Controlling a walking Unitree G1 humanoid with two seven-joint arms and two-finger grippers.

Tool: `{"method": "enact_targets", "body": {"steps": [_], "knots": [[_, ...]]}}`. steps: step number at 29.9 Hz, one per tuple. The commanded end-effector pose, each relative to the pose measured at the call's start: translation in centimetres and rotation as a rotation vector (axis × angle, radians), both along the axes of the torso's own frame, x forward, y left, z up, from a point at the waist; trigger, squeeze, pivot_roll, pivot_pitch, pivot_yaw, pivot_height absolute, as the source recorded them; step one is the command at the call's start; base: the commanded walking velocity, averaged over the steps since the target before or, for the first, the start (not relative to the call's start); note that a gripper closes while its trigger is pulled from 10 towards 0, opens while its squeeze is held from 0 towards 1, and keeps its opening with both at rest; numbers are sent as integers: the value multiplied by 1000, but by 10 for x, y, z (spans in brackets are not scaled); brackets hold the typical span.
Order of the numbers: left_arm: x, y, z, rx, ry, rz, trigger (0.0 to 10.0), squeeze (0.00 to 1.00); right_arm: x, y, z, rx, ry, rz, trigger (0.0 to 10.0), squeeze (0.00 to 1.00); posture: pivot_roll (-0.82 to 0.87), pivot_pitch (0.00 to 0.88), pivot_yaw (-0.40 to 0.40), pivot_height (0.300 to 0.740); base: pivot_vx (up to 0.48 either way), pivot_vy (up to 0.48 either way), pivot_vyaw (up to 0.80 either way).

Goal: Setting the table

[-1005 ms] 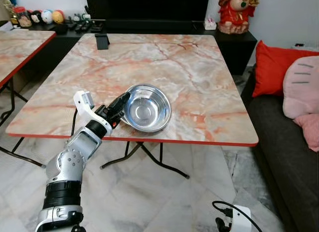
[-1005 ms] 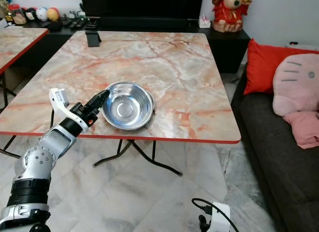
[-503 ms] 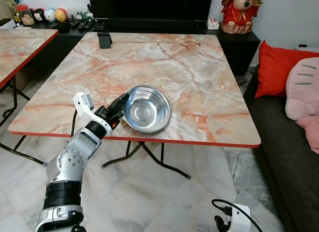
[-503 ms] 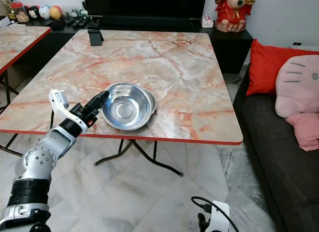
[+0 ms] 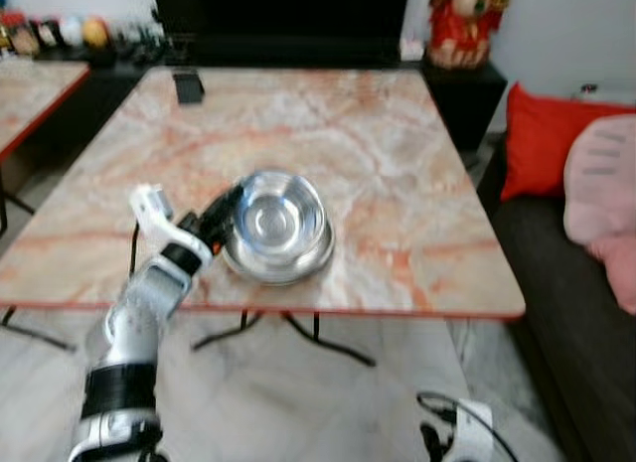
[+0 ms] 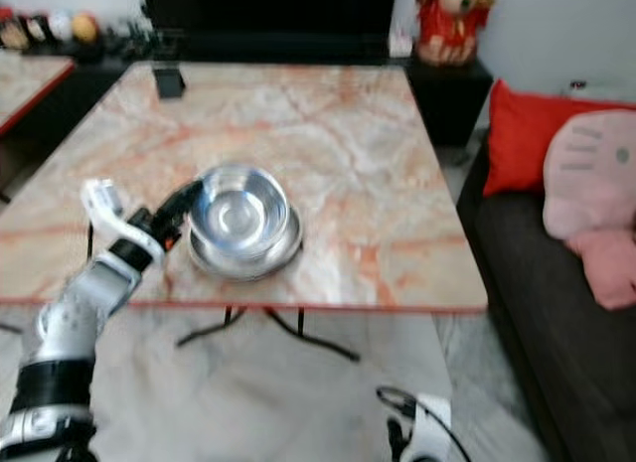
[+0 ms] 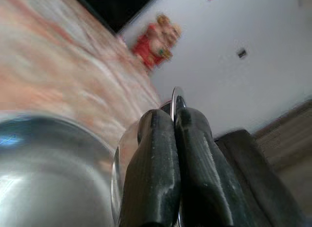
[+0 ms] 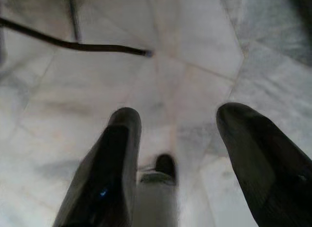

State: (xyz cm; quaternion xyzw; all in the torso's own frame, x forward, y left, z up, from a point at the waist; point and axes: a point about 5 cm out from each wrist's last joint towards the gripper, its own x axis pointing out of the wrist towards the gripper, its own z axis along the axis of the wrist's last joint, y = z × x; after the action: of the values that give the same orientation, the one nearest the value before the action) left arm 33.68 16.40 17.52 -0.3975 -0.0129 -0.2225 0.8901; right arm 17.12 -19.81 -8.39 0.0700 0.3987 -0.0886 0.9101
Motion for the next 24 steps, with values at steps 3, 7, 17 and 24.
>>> {"method": "enact_targets", "body": {"steps": [3,7,17,24], "knots": [[0,7,11,21,-43,19,10000,0,7,7,3,9,-30,4,10000,0,28,0,-8,724,273,0,0],[-1,7,11,20,-42,23,10000,0,10,11,4,11,-39,7,10000,0,26,0,-7,724,273,0,0],[-8,11,4,19,9,48,10000,0,10,9,4,14,-37,9,10000,0,25,0,-8,724,52,0,0],[-11,24,-1,65,51,84,10000,0,5,3,2,10,-27,19,10000,0,26,0,-11,724,0,0,0]]}}
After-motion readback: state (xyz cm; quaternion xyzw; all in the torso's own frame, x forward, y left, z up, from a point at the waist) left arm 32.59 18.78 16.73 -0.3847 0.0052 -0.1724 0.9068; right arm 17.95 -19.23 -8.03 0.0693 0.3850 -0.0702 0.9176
